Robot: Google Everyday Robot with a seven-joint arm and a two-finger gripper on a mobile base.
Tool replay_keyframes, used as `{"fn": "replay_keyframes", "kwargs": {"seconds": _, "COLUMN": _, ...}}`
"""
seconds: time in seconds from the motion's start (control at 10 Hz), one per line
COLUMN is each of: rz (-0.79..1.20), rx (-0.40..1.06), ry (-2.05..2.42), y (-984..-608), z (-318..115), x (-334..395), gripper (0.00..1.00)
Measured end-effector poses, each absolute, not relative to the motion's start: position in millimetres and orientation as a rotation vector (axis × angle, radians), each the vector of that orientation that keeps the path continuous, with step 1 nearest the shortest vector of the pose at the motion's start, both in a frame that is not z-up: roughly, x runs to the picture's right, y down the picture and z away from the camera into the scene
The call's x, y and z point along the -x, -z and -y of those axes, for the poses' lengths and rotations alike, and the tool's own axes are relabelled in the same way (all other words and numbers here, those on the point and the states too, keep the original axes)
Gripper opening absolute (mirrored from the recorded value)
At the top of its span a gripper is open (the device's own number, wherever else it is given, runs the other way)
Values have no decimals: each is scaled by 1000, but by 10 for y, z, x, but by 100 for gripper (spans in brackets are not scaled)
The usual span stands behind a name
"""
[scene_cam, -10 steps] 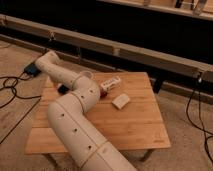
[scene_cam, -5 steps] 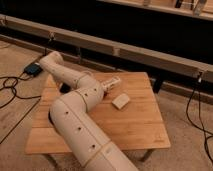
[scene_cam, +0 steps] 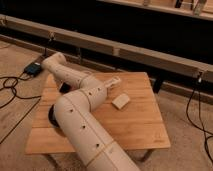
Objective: Place the eraser on the white sponge
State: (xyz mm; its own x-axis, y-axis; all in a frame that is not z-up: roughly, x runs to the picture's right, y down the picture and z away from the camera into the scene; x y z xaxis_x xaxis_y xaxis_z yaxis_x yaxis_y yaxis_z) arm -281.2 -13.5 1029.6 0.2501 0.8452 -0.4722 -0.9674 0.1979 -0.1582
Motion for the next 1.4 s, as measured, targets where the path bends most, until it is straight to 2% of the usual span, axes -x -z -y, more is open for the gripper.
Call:
{"fn": "replay_keyframes", "kwargs": {"seconds": 0.2, "rz": -318, "rx": 482, "ry": -1296, "y": -10310, "z": 91, "x": 2744, "gripper": 64}}
{"fn": "replay_keyframes", "kwargs": {"seconds": 0.3, "rz": -322, "rx": 486, "ry": -1296, "y": -10310, "z": 78, "x": 2728, "gripper": 58}}
{"fn": "replay_keyframes", "kwargs": {"seconds": 0.4, "rz": -325, "rx": 489, "ry": -1295, "y": -10309, "z": 68, "x": 2719, "gripper": 50}}
{"fn": "replay_keyframes", "kwargs": {"seconds": 0.8, "rz": -322, "rx": 508, "ry": -1298, "y": -10301, "z": 64, "x": 2691, "gripper": 7}}
{"fn": "replay_keyframes", "kwargs": {"seconds": 0.9, "rz": -321, "rx": 511, "ry": -1297, "y": -10302, "z": 67, "x": 2680, "gripper": 1}}
{"fn": "replay_keyframes", "kwargs": {"seconds": 1.4, "rz": -256, "rx": 527, "ry": -1257, "y": -10158, "z": 187, "x": 2856, "gripper": 0}}
